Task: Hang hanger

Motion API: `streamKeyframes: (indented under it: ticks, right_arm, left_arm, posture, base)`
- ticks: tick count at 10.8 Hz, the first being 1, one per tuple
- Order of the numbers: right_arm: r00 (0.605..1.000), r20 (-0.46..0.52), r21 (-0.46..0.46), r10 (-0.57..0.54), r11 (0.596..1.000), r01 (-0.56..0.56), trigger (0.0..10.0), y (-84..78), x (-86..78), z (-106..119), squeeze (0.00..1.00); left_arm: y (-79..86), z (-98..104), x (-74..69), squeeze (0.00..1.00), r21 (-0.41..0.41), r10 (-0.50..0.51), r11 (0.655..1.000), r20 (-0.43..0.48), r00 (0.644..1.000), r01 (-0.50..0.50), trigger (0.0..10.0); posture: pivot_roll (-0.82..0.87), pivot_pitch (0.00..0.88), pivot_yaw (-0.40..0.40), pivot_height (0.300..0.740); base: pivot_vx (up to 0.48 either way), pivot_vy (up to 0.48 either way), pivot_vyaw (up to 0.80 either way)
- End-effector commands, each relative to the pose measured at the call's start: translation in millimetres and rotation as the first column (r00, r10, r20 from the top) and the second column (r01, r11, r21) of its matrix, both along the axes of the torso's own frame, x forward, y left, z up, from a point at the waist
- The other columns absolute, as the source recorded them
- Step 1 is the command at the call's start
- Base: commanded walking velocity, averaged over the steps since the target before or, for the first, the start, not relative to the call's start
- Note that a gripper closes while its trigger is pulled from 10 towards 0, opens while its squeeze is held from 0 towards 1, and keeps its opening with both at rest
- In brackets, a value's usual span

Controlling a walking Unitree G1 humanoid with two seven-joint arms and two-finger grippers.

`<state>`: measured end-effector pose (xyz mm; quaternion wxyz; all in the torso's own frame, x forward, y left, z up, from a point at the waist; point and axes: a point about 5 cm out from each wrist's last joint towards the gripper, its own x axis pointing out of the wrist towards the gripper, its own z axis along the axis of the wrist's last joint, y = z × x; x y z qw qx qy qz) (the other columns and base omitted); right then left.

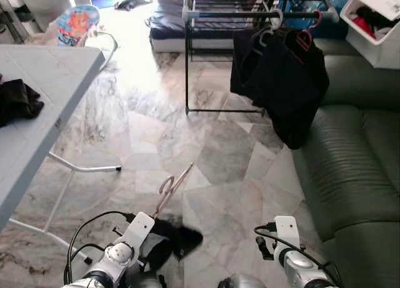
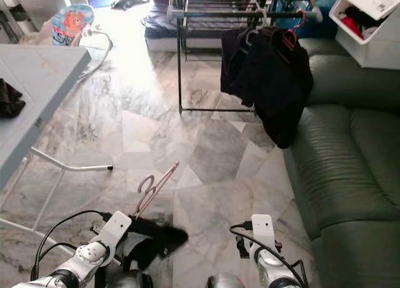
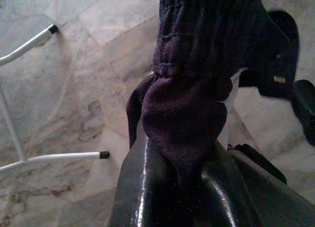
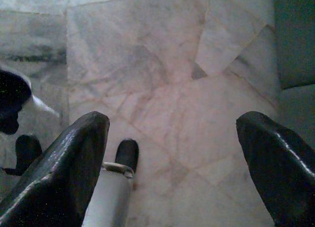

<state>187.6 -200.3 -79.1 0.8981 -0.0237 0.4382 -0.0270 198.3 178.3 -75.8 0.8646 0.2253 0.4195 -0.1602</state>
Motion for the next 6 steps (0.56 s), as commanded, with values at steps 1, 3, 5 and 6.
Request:
streamKeyframes:
  ticks: [1, 3, 5, 6]
  right_arm:
    - [1.0, 0.008, 0.0, 0.017, 1.0, -0.017, 10.0, 1.8, 4.0, 1.8, 0.0]
    - [1.0, 0.011, 0.003, 0.029, 1.0, -0.029, 10.0, 4.4, 6.0, 2.4, 0.0]
    - [1.0, 0.014, 0.004, 0.026, 1.0, -0.026, 10.0, 5.2, 6.7, 2.6, 0.0]
    - [0.999, 0.013, 0.002, 0.03, 1.0, -0.03, 10.0, 5.6, 6.8, 2.6, 0.0]
  left_arm:
    - [2.0, 3.3, 5.4, 0.0, 0.001, 0.016, 1.0, 0.026, 1.0, -0.016, 10.0]
    - [3.9, 3.0, 4.5, 0.0, 0.006, 0.024, 1.0, 0.023, 0.999, -0.024, 10.0]
    - [4.9, 3.0, 4.4, 0.0, 0.009, 0.024, 1.0, 0.023, 0.999, -0.024, 10.0]
    - [5.1, 3.2, 4.6, 0.0, 0.008, 0.023, 1.0, 0.024, 0.999, -0.023, 10.0]
  posture:
    - [-0.07, 0.0, -0.021, 0.74]
    - [-0.07, 0.0, -0.023, 0.74]
    - [-0.07, 0.0, -0.023, 0.74]
    - [-0.07, 0.0, -0.022, 0.74]
  base:
    - [0.0, 0.0, 0.0]
    - [0.0, 0.0, 0.0]
    - [0.0, 0.0, 0.0]
    - [0.0, 0.0, 0.0]
